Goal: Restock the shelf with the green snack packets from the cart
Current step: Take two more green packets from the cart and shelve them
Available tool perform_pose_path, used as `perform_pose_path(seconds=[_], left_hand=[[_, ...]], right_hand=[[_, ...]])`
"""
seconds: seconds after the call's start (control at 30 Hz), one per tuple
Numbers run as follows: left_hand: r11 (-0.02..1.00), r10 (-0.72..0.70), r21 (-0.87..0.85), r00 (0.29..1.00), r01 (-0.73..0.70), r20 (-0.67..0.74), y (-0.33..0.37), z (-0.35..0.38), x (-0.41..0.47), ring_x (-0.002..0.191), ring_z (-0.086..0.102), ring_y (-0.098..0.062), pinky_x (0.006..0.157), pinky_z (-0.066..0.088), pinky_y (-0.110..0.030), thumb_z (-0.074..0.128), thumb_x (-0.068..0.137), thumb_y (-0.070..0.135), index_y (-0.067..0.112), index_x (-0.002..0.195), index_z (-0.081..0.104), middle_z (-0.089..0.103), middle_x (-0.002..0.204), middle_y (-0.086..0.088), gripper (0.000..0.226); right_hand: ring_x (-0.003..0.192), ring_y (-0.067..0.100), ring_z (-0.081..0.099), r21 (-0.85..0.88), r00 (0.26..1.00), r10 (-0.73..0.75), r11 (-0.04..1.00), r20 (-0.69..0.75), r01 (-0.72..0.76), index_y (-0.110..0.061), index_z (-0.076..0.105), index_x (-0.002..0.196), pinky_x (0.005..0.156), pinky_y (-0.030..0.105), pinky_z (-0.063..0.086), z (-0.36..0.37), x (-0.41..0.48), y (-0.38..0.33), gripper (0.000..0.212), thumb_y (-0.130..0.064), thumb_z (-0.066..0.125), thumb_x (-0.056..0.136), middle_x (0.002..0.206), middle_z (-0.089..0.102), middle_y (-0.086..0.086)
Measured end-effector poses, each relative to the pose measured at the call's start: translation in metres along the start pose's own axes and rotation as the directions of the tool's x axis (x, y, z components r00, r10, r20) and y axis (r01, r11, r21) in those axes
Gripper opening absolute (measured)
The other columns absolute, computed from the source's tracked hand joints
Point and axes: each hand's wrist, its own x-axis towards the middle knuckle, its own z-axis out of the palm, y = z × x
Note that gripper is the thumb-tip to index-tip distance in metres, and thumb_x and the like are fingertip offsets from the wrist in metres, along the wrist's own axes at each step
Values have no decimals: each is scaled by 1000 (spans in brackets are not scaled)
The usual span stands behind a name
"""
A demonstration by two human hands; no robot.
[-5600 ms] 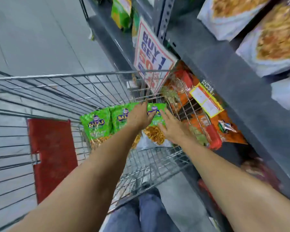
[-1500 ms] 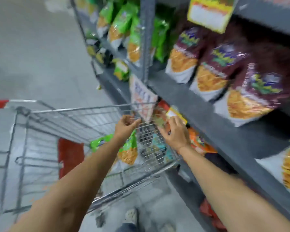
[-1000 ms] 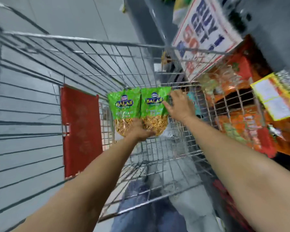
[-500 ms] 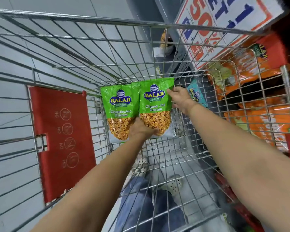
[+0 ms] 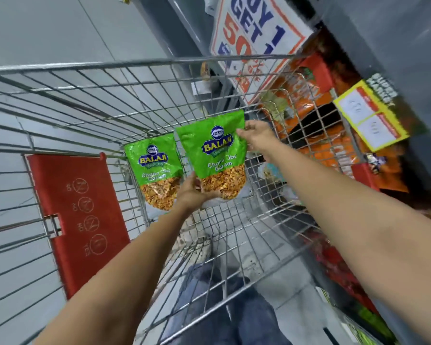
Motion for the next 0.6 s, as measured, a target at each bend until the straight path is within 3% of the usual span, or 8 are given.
perform_pose_path(seconds=[0.07,0.13,0.2,0.3,0.37,0.47,0.6], left_hand=[[999,32,-39,999,-31,40,10,-10,-7,116,53,-30,101,45,-40,85,61,26,10,138,37,49,135,-16,92],[995,78,-64,993,-72,88,25,-19,-18,116,53,-27,99,43,-33,84,64,21,7,132,43,46,139,-17,81],[989,146,-35,982,-142,123,44,-25,-35,115,54,-29,104,41,-42,85,61,27,3,123,51,52,132,-19,75],[957,290,-42,946,-287,144,68,-30,-56,113,56,-37,101,43,-54,83,61,33,0,117,58,60,123,-23,70],[924,382,-39,911,-380,157,89,-26,-73,106,61,-32,92,51,-45,82,66,27,1,115,59,63,119,-22,60],[848,524,-46,823,-528,219,125,-14,-107,85,68,-8,69,52,-17,77,74,14,22,105,65,75,97,4,34],[775,612,-39,733,-631,296,163,6,-148,89,69,-9,71,52,-16,79,72,26,29,105,66,74,101,5,36]], right_hand=[[80,16,59,48,999,-29,998,-34,31,-10,60,97,56,20,48,-12,-12,-8,11,-12,63,86,94,64,5],[69,8,61,100,995,-75,992,-71,82,-13,60,83,51,20,49,-26,-31,-22,6,-10,62,87,78,66,-2],[57,2,55,117,987,-121,984,-108,134,-19,53,73,48,18,45,-41,-53,-37,18,-12,63,87,64,61,-8],[53,-1,49,127,963,-197,967,-186,222,-19,53,76,46,18,42,-61,-87,-60,15,-16,64,86,68,53,-5],[40,-5,46,151,932,-275,937,-234,315,-17,54,72,37,13,39,-82,-117,-78,18,-11,62,87,63,54,-1],[45,-5,59,251,894,-323,879,-311,405,-16,60,77,40,10,45,-115,-166,-98,16,-4,59,88,58,69,-7],[50,-6,61,260,828,-366,827,-426,499,-18,61,75,48,11,48,-154,-223,-110,18,-4,60,87,56,69,-12]])
